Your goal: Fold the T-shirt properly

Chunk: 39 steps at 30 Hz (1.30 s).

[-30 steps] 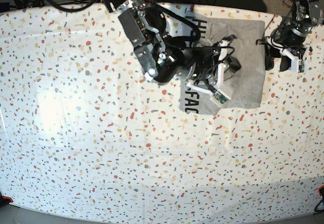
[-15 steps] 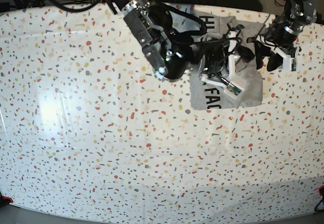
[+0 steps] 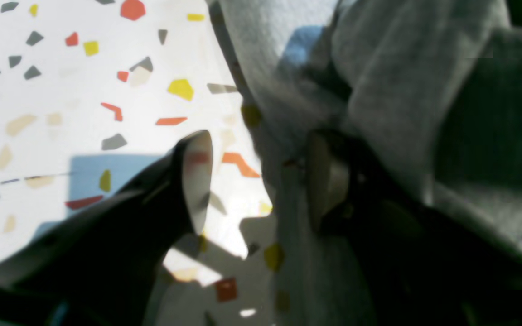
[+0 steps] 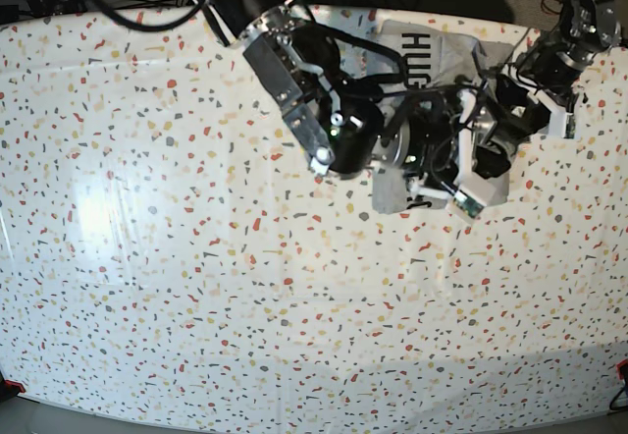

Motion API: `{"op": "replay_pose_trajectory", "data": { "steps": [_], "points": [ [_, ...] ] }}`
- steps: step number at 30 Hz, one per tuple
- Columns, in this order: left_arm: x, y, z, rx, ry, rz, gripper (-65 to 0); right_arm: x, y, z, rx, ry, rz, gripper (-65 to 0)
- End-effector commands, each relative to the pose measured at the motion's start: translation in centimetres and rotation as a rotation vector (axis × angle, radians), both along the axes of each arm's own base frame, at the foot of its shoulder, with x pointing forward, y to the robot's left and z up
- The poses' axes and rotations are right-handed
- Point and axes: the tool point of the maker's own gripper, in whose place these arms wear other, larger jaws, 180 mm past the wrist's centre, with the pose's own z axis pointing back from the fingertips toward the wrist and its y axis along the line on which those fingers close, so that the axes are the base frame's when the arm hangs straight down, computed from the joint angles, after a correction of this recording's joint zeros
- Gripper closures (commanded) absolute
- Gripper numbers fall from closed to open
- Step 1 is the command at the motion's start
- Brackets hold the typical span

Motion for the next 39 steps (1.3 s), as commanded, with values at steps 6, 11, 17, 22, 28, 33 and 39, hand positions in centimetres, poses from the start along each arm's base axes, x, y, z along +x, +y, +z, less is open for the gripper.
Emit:
{"op": "replay_pose_trajectory", "data": {
  "steps": [6, 11, 17, 22, 28, 33, 39],
  "points": [
    [0.4, 5.9, 0.5, 0.175, 0.036, 0.049, -32.4, 1.9, 0.4, 4.1, 0.056, -0.095, 0.019, -31.7],
    [1.3, 11.0, 2.2, 0.315, 0.03, 0.11, -32.4, 4.7, -2.0, 2.3, -0.132, -0.112, -0.015, -31.7],
    [2.5, 13.4, 4.5, 0.314, 0.001, 0.147, -32.4, 10.0, -8.2, 1.4, -0.228, -0.027, -0.194, -31.6],
    [3.1, 10.9, 5.9, 0.212, -0.023, 0.102, -32.4, 13.3, -14.3, 0.9, -0.206, 0.034, -0.373, -31.6],
    [4.6, 4.7, 11.3, 0.089, -0.136, -0.037, -32.4, 14.0, -21.4, -2.4, -0.318, 0.07, -0.485, -31.6],
    [4.2, -1.4, 16.3, 0.019, -0.26, -0.154, -32.4, 12.6, -23.9, -5.2, -0.389, 0.113, -0.5, -31.7],
    [1.1, -5.9, 17.7, -0.072, -0.294, -0.215, -32.4, 11.9, -24.2, -6.2, -0.398, 0.135, -0.499, -31.7]
  ]
}}
